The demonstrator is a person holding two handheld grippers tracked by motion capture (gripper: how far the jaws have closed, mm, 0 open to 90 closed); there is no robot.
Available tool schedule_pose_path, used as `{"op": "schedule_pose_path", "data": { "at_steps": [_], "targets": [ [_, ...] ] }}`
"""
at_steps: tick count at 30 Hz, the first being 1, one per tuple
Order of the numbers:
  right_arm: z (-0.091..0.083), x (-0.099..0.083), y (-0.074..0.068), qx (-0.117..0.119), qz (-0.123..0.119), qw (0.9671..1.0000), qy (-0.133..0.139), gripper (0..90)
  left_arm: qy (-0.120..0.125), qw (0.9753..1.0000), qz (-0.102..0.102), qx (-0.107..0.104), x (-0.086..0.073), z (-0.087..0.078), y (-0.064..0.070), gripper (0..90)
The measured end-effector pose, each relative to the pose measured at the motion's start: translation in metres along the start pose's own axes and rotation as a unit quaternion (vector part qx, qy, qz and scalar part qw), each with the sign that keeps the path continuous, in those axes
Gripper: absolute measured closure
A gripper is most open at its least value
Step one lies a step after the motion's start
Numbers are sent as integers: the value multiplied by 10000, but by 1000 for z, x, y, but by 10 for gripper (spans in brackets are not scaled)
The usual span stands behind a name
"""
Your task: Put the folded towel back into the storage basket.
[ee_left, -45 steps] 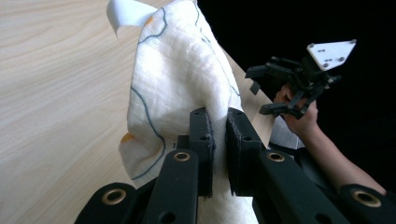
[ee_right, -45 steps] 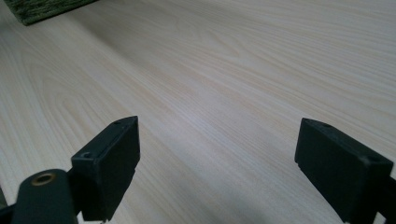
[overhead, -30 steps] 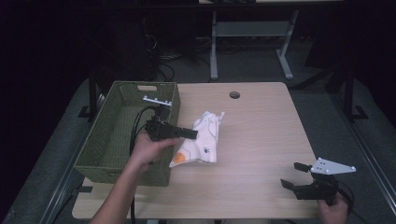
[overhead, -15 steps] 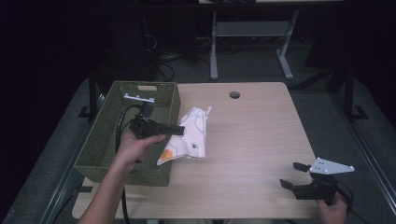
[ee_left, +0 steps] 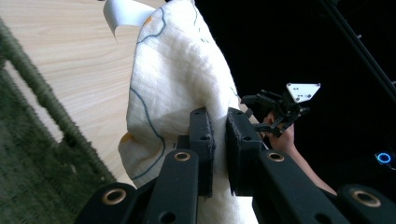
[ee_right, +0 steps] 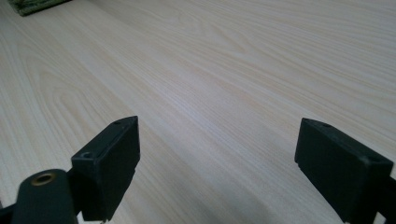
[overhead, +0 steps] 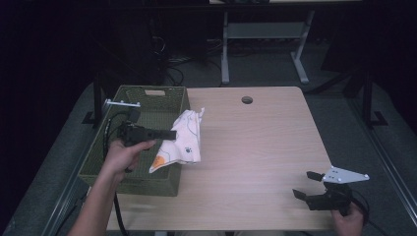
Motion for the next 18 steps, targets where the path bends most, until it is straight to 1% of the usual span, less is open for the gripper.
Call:
{"op": "schedule_pose_path", "data": {
  "at_steps": [5, 14, 15, 18],
  "targets": [
    [0, 1, -1, -9, -28, 10000, -8, 135, 64, 9999, -75, 92, -3, -11, -6, 827],
    [1, 1, -2, -19, -45, 10000, -45, 135, 178, 9994, -204, 234, -10, -32, -21, 827],
    [1, 1, -2, -27, -53, 10000, -50, 135, 208, 9992, -251, 240, -11, -34, -23, 827],
    [0, 1, -2, -45, -37, 10000, -35, 135, 261, 9990, -282, 246, -14, -40, -29, 827]
  ]
}}
Point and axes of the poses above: each handheld gripper's, and its own axes: z roughly forward along the jaws, x roughly out of its top, y roughly to its right, the point moved 9 cm from there along z, roughly forward along the jaws, and after that the axes turned 13 degrees about -y, right-handed, at the moved point
